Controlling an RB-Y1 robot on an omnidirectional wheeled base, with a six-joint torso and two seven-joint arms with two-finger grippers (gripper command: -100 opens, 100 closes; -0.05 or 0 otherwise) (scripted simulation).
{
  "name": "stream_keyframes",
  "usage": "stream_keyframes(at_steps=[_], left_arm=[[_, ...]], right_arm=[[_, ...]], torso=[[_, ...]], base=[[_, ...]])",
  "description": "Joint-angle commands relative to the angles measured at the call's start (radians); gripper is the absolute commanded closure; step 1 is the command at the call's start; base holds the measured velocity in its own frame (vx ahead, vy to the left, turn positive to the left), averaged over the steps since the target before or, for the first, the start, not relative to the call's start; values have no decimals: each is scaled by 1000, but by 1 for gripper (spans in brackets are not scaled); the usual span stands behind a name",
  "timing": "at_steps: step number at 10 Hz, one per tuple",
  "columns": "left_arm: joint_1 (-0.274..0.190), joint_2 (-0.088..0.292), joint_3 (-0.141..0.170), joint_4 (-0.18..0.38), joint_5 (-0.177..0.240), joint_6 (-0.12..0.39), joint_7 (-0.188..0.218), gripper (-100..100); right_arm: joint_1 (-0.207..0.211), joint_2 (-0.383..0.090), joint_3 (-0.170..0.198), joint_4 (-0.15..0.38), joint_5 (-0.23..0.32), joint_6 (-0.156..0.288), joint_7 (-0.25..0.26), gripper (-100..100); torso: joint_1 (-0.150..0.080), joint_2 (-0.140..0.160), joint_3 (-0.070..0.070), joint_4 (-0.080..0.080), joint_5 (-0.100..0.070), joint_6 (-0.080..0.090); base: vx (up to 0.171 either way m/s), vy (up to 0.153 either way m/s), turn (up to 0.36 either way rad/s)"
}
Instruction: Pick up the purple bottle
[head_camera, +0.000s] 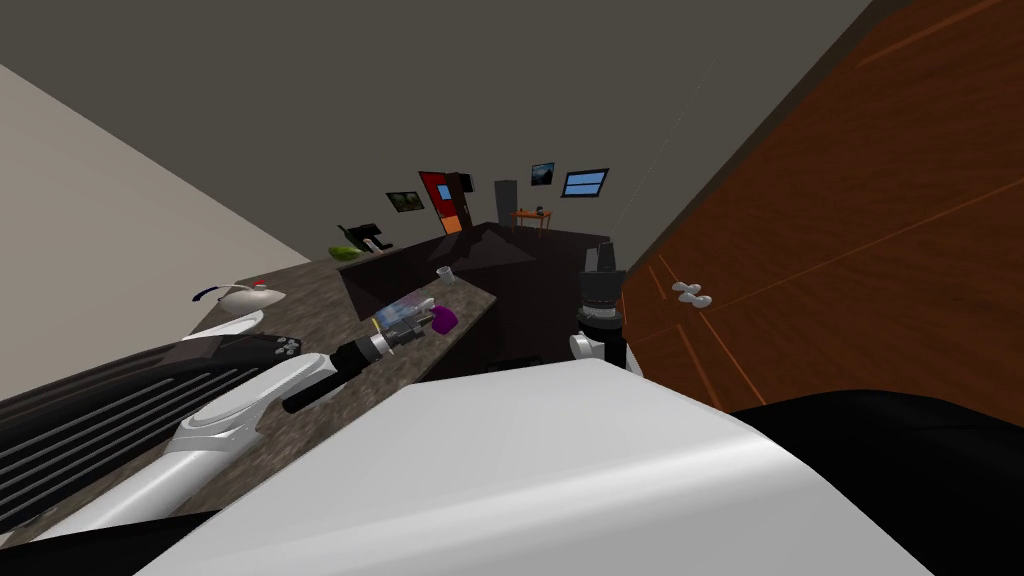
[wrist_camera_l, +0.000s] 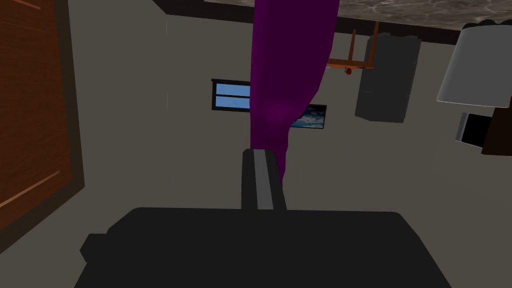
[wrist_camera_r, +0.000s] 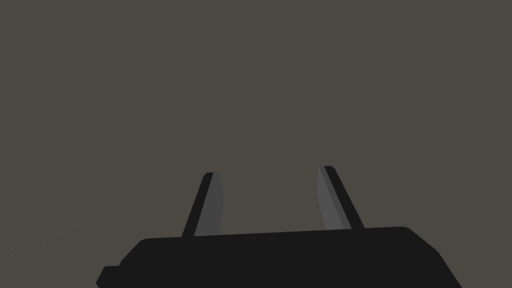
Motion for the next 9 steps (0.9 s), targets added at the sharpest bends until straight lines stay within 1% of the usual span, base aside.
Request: stream_keyframes(at_steps=[1, 2, 3, 4, 5, 7, 8, 9], left_arm=[[0, 0, 0, 0, 0, 0, 0, 0], [13, 28, 4, -5, -7, -2, 12, -100], [26, 55, 9, -9, -14, -4, 23, -100], [33, 71, 11, -11, -17, -5, 30, -100], [49, 103, 16, -15, -25, -7, 44, -100], [65, 136, 22, -18, -32, -9, 58, -100], [80, 168, 27, -20, -40, -11, 72, -100], [87, 183, 30, -21, -43, -11, 79, -100]], right_arm=[[0, 0, 0, 0, 0, 0, 0, 0], [0, 0, 0, 0, 0, 0, 0, 0], [0, 0, 0, 0, 0, 0, 0, 0], [0, 0, 0, 0, 0, 0, 0, 0], [0, 0, 0, 0, 0, 0, 0, 0], [0, 0, 0, 0, 0, 0, 0, 0], [0, 0, 0, 0, 0, 0, 0, 0], [0, 0, 0, 0, 0, 0, 0, 0]], torso=[[0, 0, 0, 0, 0, 0], [0, 0, 0, 0, 0, 0], [-1, -1, 0, 0, 0, 0], [-3, -2, -1, 0, -1, 0], [-3, -3, -2, -1, -1, 0], [-2, -2, -1, 0, -1, 0], [-2, -2, -1, -1, -1, 0], [-2, -2, -1, 0, -1, 0]], base=[[0, 0, 0], [12, -14, 42], [45, -44, 62], [50, -48, 29], [38, -34, 55], [29, -29, 48], [29, -29, 57], [39, -37, 35]])
